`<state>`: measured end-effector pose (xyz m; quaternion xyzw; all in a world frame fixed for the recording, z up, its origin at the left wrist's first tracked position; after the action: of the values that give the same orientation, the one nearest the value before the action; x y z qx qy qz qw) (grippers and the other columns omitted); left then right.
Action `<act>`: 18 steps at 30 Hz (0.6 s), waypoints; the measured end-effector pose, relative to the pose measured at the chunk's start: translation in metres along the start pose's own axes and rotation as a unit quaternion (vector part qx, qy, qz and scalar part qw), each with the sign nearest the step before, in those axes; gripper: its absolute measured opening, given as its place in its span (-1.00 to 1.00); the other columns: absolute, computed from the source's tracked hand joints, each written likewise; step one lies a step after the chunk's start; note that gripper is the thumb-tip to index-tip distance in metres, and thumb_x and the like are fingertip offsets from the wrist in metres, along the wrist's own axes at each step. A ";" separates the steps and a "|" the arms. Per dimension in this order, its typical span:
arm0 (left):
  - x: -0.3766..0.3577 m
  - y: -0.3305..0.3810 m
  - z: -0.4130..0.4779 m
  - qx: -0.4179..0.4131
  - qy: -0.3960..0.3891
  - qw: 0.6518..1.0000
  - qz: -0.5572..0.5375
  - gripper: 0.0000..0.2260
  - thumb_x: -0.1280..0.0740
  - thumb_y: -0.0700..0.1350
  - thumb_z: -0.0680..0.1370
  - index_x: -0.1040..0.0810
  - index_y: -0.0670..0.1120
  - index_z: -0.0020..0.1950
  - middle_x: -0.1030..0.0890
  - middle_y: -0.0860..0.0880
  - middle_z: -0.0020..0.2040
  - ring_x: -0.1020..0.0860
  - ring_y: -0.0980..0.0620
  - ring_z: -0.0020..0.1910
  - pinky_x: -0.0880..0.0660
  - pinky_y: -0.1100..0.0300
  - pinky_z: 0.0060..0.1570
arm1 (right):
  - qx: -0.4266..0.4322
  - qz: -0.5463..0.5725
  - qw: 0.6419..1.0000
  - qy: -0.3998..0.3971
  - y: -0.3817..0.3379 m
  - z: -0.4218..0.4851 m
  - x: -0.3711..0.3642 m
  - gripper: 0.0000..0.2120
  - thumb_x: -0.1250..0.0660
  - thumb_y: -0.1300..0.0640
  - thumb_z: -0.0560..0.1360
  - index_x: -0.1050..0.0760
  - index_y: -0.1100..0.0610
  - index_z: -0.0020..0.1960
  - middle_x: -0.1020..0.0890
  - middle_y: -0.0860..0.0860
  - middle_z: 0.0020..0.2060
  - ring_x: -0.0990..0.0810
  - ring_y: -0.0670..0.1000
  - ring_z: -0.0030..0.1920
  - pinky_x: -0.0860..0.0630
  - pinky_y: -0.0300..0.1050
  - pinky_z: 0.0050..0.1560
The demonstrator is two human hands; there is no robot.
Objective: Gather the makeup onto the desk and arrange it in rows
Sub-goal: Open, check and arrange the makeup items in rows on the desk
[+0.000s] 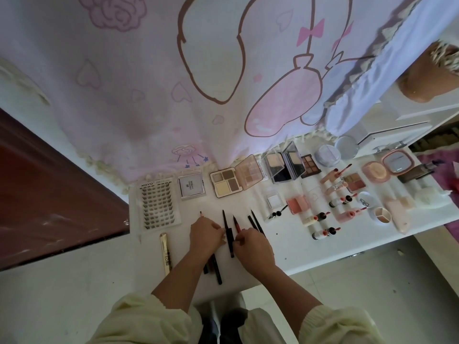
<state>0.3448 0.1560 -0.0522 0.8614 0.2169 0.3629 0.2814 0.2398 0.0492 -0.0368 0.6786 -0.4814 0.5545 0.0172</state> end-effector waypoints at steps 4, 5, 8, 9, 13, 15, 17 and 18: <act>0.014 0.000 -0.007 -0.024 0.023 0.998 -0.052 -0.93 -0.41 -0.19 0.51 -0.66 -0.17 -0.12 -0.69 -0.07 -0.24 -0.67 0.03 -0.31 -0.63 0.17 -0.19 | 0.005 0.002 1.000 -0.001 -0.001 -0.001 0.001 -0.80 -0.28 0.12 0.55 -0.64 0.19 0.00 -0.66 0.06 -0.06 -0.62 -0.01 -0.09 -0.53 -0.23 -0.06; 0.020 0.000 -0.010 -0.030 0.037 0.996 -0.071 -0.93 -0.41 -0.17 0.52 -0.66 -0.16 -0.10 -0.68 -0.04 -0.24 -0.66 0.04 -0.31 -0.62 0.19 -0.20 | 0.010 0.001 1.000 0.001 -0.002 -0.001 0.002 -0.80 -0.28 0.12 0.55 -0.64 0.20 -0.01 -0.66 0.07 -0.06 -0.62 0.00 -0.10 -0.53 -0.22 -0.06; 0.047 -0.007 -0.022 -0.058 0.116 0.989 -0.076 -0.93 -0.39 -0.10 0.52 -0.63 -0.08 -0.11 -0.66 0.04 -0.23 -0.62 0.13 -0.26 -0.57 0.23 -0.18 | 0.025 -0.003 1.000 0.008 -0.010 -0.001 0.006 -0.80 -0.28 0.11 0.55 -0.63 0.18 0.03 -0.64 0.05 -0.05 -0.61 -0.01 -0.08 -0.52 -0.22 -0.08; 0.056 -0.011 -0.027 -0.058 0.145 0.986 -0.061 -0.93 -0.39 -0.08 0.53 -0.62 -0.05 -0.12 -0.64 0.07 -0.22 -0.59 0.17 -0.25 -0.53 0.27 -0.19 | 0.031 -0.002 0.999 0.007 -0.014 -0.001 0.006 -0.80 -0.29 0.10 0.54 -0.63 0.17 0.03 -0.63 0.03 -0.06 -0.60 -0.01 -0.09 -0.52 -0.21 -0.07; 0.068 -0.029 -0.041 -0.043 0.175 0.983 -0.035 -0.91 -0.36 -0.09 0.55 -0.61 -0.09 -0.08 -0.59 0.06 -0.18 -0.50 0.18 -0.23 -0.33 0.43 -0.25 | 0.059 -0.016 0.998 -0.019 -0.030 -0.005 -0.008 -0.80 -0.32 0.02 0.54 -0.64 0.11 0.00 -0.65 -0.01 -0.08 -0.61 -0.05 -0.11 -0.56 -0.17 -0.02; 0.069 -0.040 -0.046 -0.032 0.174 0.984 -0.026 -0.90 -0.34 -0.12 0.56 -0.61 -0.12 -0.04 -0.59 0.03 -0.14 -0.49 0.16 -0.19 -0.30 0.44 -0.24 | 0.069 -0.030 0.996 -0.038 -0.040 -0.008 -0.020 -0.80 -0.32 -0.01 0.54 -0.62 0.09 0.04 -0.65 -0.03 -0.06 -0.60 -0.08 -0.10 -0.55 -0.20 0.01; 0.065 -0.050 -0.046 -0.026 0.164 0.986 -0.021 -0.88 -0.33 -0.12 0.57 -0.62 -0.13 0.01 -0.62 0.00 -0.08 -0.50 0.14 -0.14 -0.33 0.38 -0.13 | 0.064 -0.034 0.996 -0.049 -0.042 -0.008 -0.028 -0.80 -0.33 -0.02 0.53 -0.60 0.08 0.02 -0.64 -0.03 -0.08 -0.60 -0.09 -0.13 -0.55 -0.21 -0.01; 0.063 -0.053 -0.046 -0.023 0.156 0.987 -0.018 -0.87 -0.32 -0.12 0.58 -0.61 -0.13 0.02 -0.62 0.00 -0.06 -0.50 0.14 -0.13 -0.33 0.36 -0.11 | 0.056 -0.037 0.996 -0.057 -0.042 -0.008 -0.031 -0.81 -0.33 -0.02 0.53 -0.59 0.09 0.00 -0.63 -0.03 -0.12 -0.59 -0.09 -0.16 -0.55 -0.23 -0.04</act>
<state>0.3422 0.2466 -0.0278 0.7831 0.2655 0.4929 0.2708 0.2645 0.0960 -0.0354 0.7263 -0.4245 0.5399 -0.0281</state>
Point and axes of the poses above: each hand's wrist, its own z-axis towards the middle knuckle, its own x-axis out of the back of the hand, y = z × x, the point moved 10 cm from there along z, towards the middle knuckle
